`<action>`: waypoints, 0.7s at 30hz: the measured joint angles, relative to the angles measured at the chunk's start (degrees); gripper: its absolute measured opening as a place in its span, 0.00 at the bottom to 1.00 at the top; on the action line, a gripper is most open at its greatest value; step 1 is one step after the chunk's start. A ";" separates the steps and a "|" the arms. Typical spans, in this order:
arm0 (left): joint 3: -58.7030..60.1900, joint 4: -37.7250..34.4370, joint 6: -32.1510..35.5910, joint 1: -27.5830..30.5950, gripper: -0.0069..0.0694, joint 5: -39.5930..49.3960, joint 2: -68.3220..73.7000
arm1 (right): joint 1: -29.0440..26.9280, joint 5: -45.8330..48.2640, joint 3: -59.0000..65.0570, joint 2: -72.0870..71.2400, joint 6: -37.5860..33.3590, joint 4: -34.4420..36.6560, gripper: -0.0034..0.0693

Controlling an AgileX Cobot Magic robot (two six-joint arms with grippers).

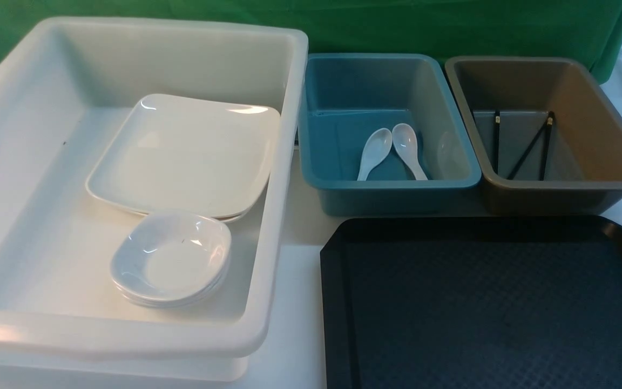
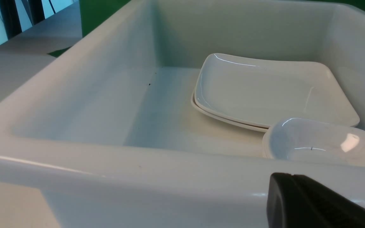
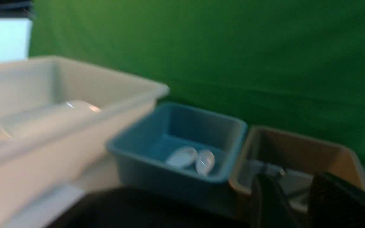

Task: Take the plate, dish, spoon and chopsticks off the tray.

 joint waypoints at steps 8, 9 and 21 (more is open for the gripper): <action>0.00 0.18 0.00 0.00 0.10 0.12 -0.01 | -15.22 3.54 16.34 -5.07 0.05 -0.01 0.37; 0.00 0.18 0.00 0.00 0.10 0.04 -0.01 | -16.10 4.46 16.71 -5.74 0.05 -0.01 0.37; 0.00 0.23 0.00 0.00 0.10 0.07 -0.01 | -17.32 5.07 16.76 -6.25 0.54 -0.06 0.37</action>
